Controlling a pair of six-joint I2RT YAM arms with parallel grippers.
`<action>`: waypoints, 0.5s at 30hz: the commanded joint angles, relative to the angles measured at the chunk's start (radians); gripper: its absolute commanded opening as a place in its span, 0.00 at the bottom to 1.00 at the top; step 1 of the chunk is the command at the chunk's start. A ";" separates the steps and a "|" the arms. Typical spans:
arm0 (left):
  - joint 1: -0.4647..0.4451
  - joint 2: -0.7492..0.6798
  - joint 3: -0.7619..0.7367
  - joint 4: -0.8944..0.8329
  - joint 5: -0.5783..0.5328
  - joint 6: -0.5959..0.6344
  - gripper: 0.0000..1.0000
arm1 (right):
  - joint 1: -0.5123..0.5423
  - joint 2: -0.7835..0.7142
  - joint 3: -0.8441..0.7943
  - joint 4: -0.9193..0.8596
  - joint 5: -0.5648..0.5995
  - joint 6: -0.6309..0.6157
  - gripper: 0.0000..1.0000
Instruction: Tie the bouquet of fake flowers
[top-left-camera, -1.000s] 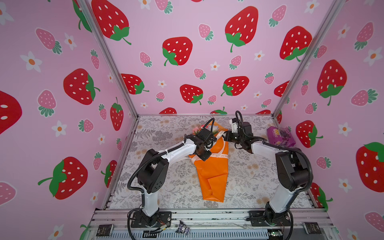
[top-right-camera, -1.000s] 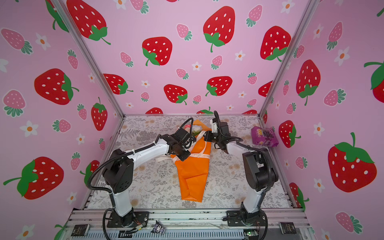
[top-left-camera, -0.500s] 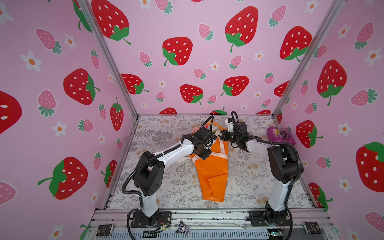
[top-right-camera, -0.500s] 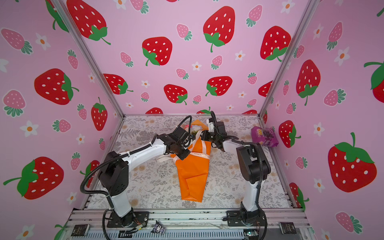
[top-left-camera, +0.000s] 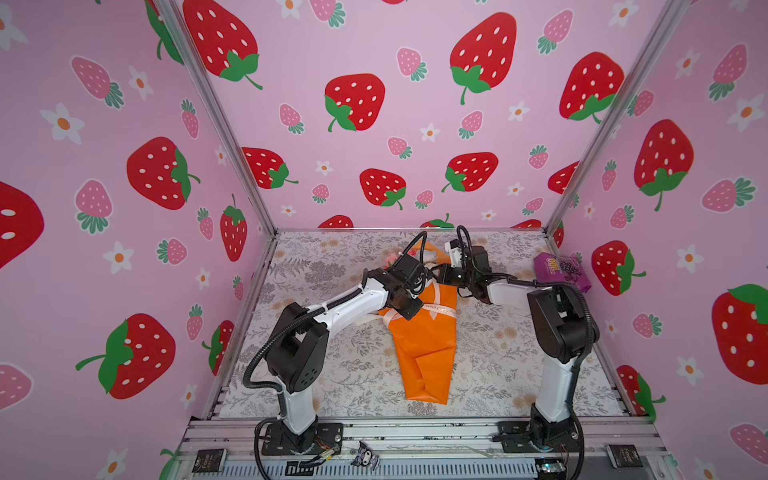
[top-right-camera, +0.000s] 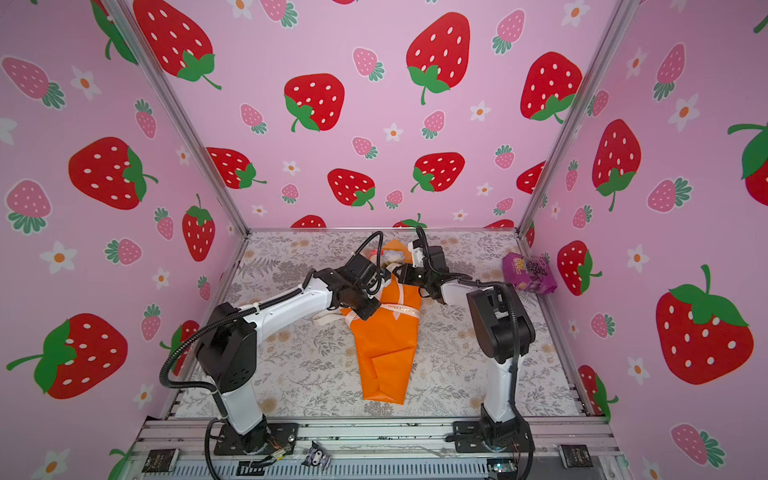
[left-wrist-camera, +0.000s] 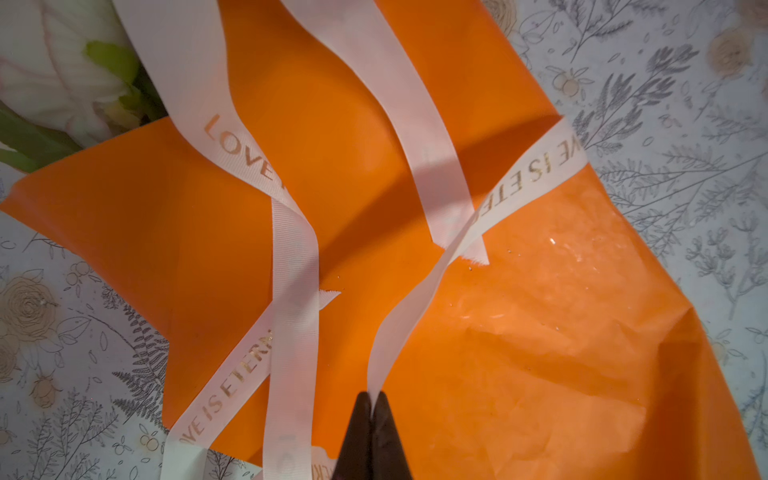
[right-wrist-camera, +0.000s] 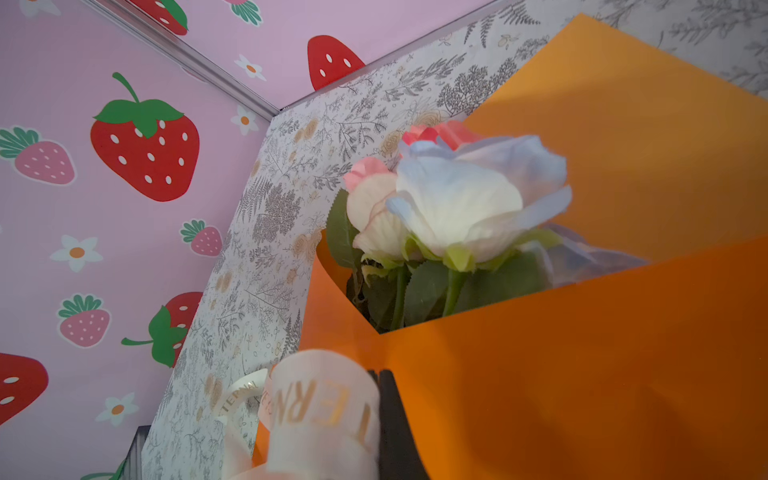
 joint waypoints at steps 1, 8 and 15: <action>-0.004 -0.037 -0.009 0.022 -0.011 -0.004 0.00 | 0.005 0.004 -0.008 -0.037 -0.035 0.007 0.01; -0.004 -0.014 -0.005 0.031 -0.068 -0.022 0.00 | 0.033 -0.045 -0.008 -0.233 -0.059 -0.129 0.06; -0.004 0.009 0.008 0.035 -0.068 -0.031 0.00 | 0.041 -0.137 0.023 -0.414 0.147 -0.185 0.41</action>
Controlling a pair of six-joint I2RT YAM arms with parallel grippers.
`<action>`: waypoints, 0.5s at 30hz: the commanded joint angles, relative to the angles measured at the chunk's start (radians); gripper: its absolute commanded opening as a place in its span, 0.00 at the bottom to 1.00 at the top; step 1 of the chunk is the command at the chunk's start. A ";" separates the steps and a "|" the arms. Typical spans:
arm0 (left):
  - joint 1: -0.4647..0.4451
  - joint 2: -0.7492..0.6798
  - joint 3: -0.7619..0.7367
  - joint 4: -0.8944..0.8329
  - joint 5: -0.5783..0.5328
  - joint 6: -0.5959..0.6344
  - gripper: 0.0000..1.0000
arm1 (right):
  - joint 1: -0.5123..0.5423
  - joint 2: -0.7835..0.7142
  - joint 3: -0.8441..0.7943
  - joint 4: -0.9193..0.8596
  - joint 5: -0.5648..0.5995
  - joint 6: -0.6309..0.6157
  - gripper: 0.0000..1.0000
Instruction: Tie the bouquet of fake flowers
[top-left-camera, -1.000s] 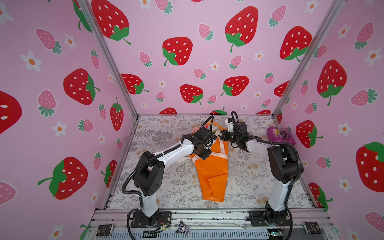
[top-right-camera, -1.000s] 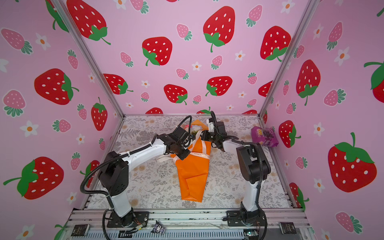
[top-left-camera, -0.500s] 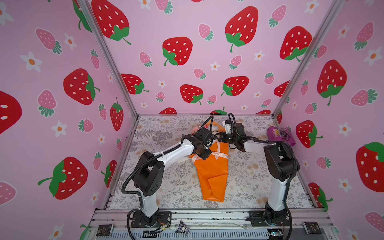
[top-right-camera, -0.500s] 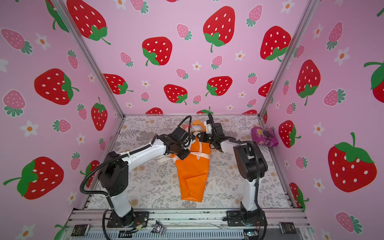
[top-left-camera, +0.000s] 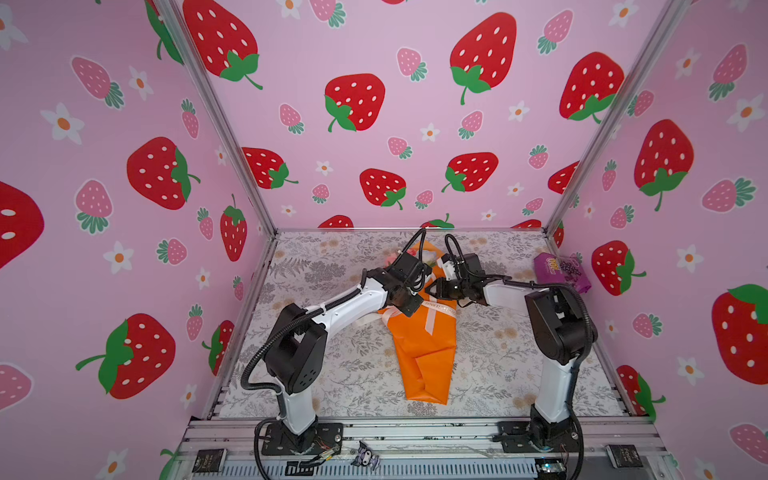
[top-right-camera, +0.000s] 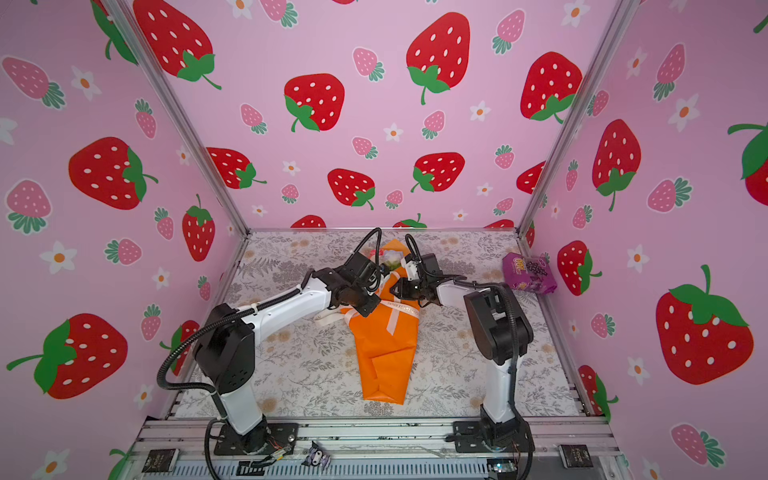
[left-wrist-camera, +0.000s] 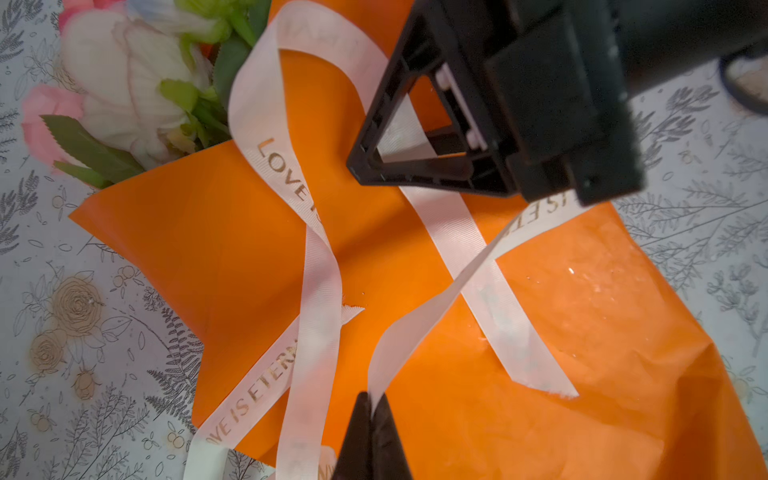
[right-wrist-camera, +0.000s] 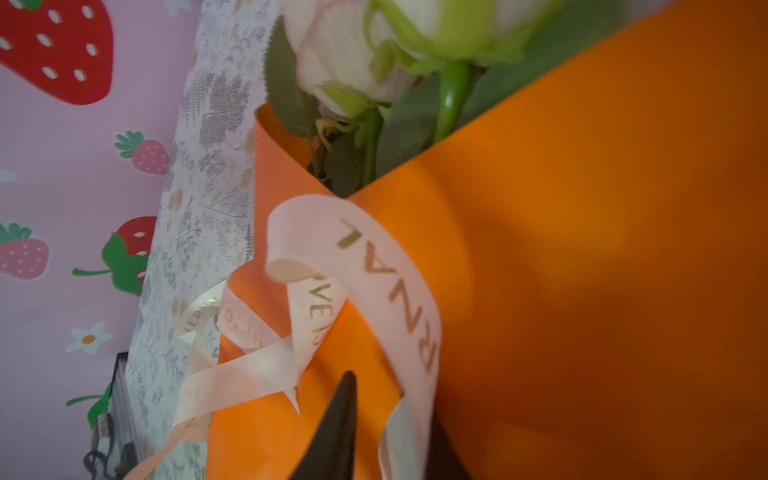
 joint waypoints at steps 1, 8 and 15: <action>-0.004 0.012 0.007 0.004 -0.011 -0.006 0.00 | 0.002 -0.151 0.004 -0.091 0.148 -0.035 0.46; -0.005 0.024 0.006 0.009 -0.022 -0.023 0.00 | 0.020 -0.322 -0.103 -0.200 0.355 -0.019 0.54; -0.003 0.034 0.003 0.012 -0.022 -0.038 0.00 | 0.121 -0.461 -0.297 -0.120 0.338 0.070 0.44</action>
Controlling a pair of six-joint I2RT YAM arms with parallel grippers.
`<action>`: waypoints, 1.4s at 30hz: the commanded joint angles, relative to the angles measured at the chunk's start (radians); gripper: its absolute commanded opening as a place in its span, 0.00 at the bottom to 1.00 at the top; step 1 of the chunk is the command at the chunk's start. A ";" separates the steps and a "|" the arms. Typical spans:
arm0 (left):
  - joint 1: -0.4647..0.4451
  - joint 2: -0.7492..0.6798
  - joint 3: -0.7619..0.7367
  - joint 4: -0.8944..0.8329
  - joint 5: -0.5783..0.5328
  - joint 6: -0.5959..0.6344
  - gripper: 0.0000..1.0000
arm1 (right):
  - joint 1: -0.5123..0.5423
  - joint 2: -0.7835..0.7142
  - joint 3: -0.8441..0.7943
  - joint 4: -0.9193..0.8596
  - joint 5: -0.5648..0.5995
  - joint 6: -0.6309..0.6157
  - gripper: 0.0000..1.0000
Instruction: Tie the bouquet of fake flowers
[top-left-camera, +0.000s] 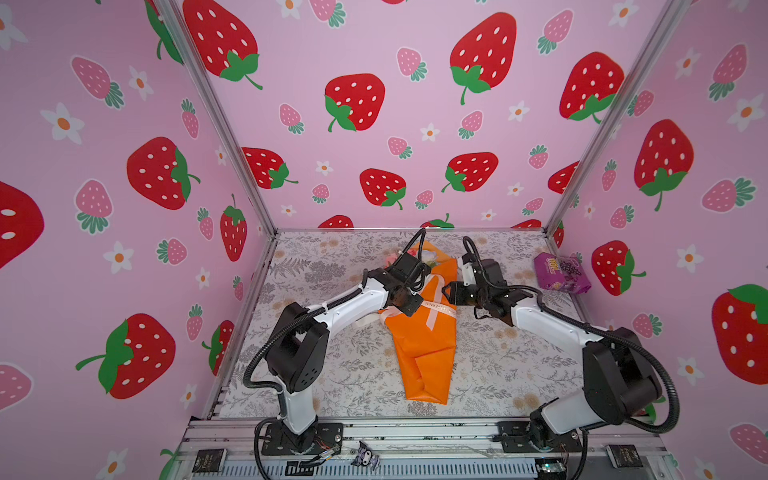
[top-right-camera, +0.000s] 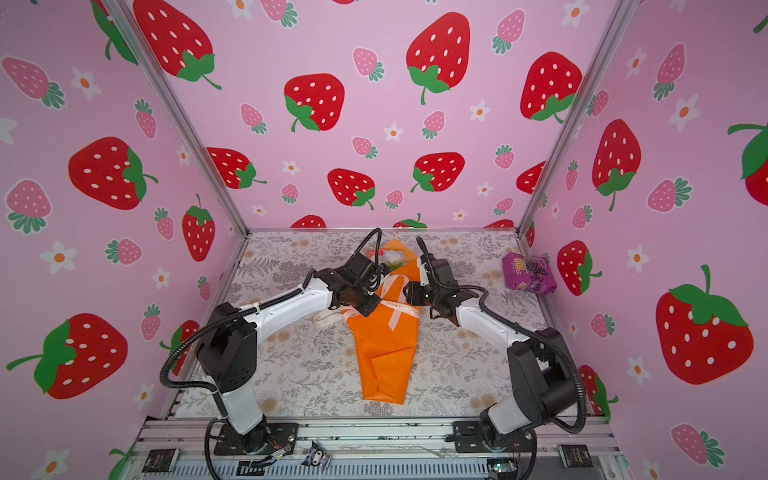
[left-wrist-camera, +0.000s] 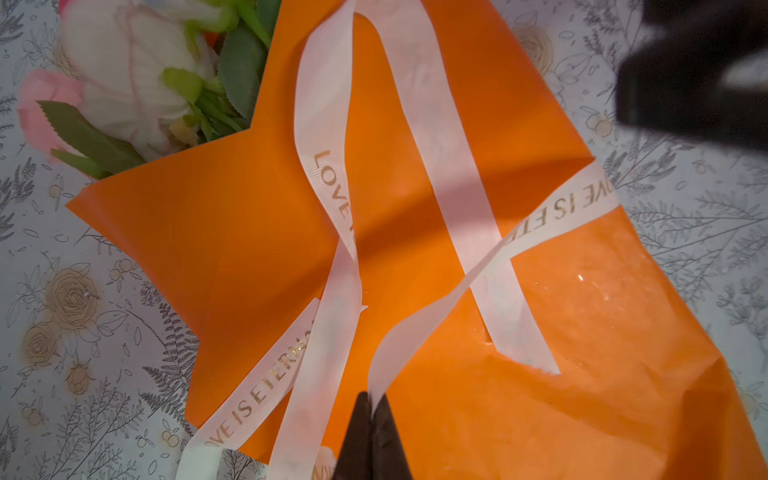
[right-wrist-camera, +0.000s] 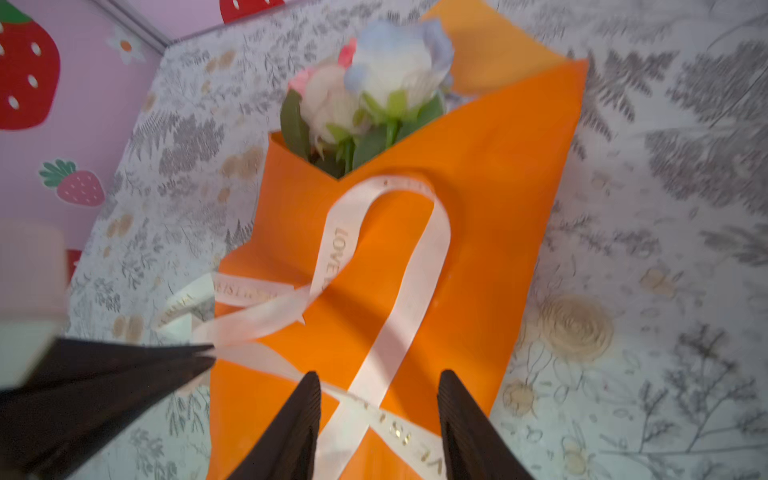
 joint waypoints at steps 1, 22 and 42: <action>-0.003 0.022 0.005 0.002 -0.014 -0.010 0.00 | 0.059 -0.031 -0.031 -0.005 0.014 0.052 0.43; 0.025 0.038 -0.014 0.021 0.070 -0.082 0.00 | 0.278 0.133 -0.073 0.121 0.316 0.203 0.48; 0.039 0.033 -0.044 0.039 0.102 -0.115 0.00 | 0.328 0.155 -0.007 0.007 0.446 0.157 0.00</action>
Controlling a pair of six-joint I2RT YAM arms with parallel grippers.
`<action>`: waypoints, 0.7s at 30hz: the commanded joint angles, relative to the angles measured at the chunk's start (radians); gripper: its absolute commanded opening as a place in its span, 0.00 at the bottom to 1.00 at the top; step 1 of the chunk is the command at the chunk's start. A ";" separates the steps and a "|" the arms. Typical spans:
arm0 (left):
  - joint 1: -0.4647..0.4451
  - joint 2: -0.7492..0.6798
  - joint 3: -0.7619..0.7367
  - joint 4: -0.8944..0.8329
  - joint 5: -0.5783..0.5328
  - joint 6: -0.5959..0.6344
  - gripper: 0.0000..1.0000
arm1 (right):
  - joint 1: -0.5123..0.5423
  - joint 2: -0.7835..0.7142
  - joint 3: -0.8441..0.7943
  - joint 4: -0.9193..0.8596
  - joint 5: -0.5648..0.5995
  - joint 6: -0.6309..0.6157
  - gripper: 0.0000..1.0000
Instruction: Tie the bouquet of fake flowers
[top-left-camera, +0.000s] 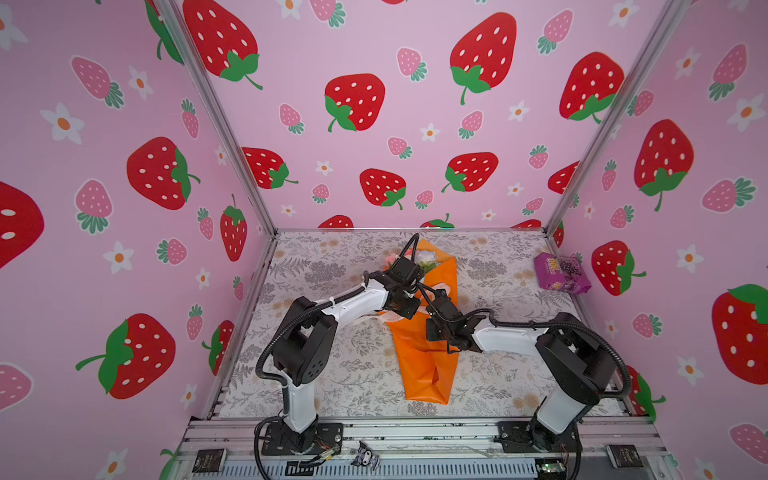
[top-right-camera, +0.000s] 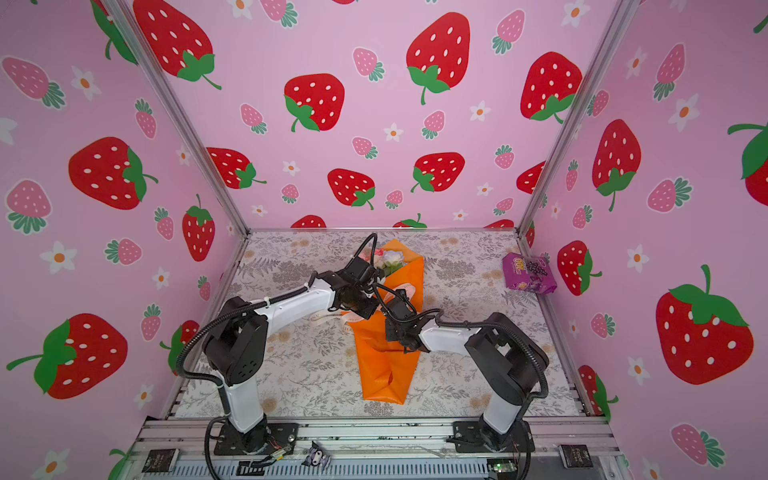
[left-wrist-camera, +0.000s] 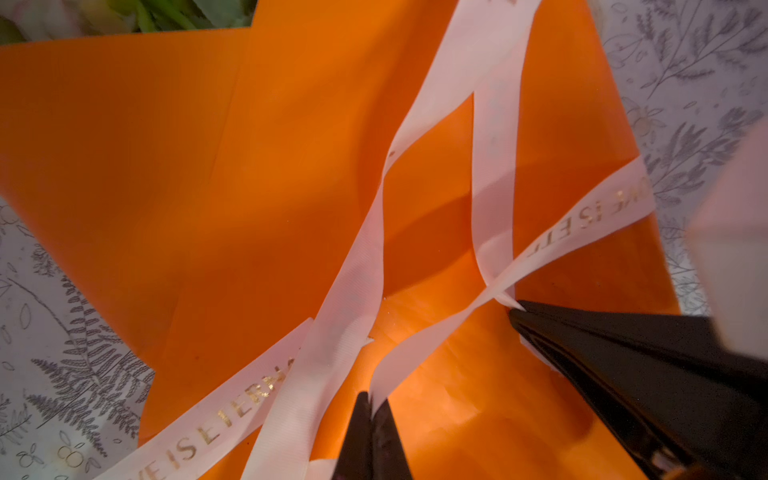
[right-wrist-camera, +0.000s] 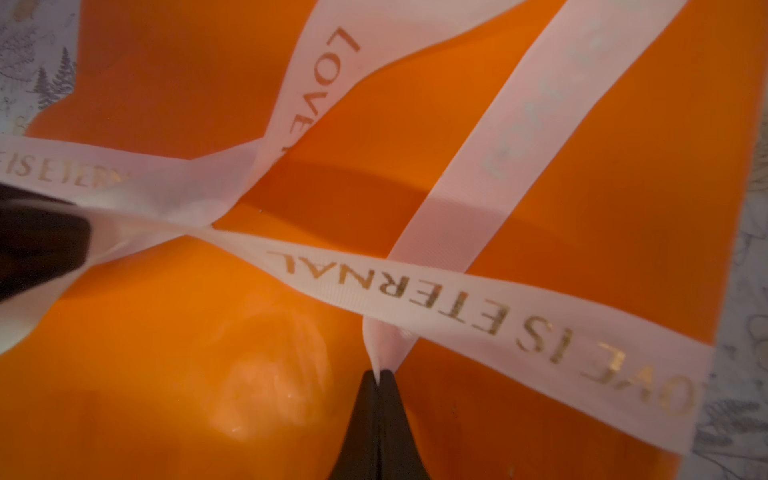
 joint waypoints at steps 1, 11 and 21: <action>0.003 -0.023 0.000 -0.005 0.011 -0.002 0.00 | 0.009 -0.062 0.030 -0.048 0.041 0.002 0.00; 0.005 -0.129 -0.029 0.008 -0.011 -0.071 0.45 | 0.008 -0.289 -0.057 -0.130 0.080 0.016 0.00; 0.202 -0.223 -0.166 0.009 -0.084 -0.221 0.67 | 0.007 -0.447 -0.138 -0.175 0.110 -0.031 0.00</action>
